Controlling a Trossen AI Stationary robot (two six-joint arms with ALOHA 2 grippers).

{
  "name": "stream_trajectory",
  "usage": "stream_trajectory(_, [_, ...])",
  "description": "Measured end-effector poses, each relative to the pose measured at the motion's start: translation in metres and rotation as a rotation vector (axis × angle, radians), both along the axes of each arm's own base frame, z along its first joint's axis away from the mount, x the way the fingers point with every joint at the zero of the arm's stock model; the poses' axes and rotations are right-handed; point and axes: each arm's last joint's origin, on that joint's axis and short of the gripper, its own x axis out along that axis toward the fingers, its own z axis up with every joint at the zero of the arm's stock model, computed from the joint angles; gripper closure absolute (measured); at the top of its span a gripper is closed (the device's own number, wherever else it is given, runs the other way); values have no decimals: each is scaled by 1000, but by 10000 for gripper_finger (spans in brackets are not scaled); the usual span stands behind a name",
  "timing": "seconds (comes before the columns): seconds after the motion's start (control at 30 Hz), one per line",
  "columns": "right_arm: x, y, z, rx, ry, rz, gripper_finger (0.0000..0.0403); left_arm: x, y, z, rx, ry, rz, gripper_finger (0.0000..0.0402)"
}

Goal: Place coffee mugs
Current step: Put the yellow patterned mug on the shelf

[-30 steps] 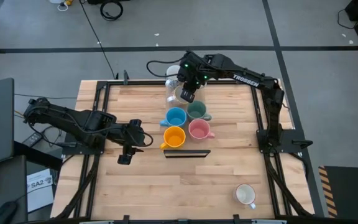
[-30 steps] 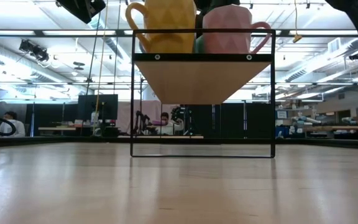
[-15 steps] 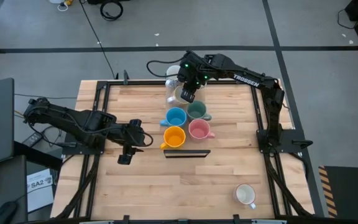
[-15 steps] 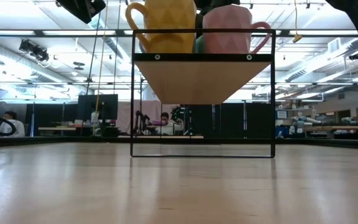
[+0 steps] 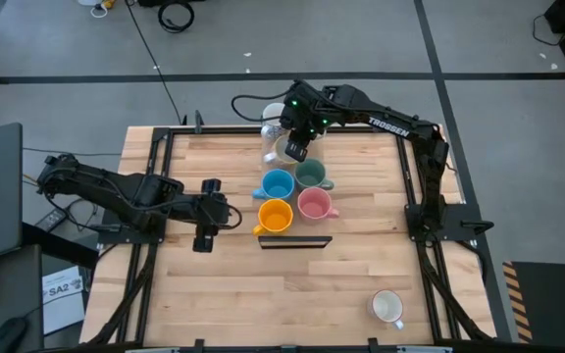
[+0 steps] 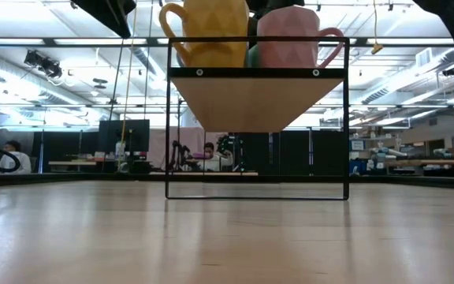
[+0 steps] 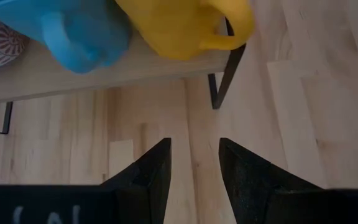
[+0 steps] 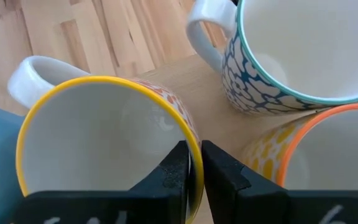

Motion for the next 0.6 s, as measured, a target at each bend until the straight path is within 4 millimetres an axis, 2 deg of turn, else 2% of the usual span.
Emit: stream_trajectory(0.6, [2,-1,2,-10,-33,-1,339,0,0,0,-3,-1,7,260])
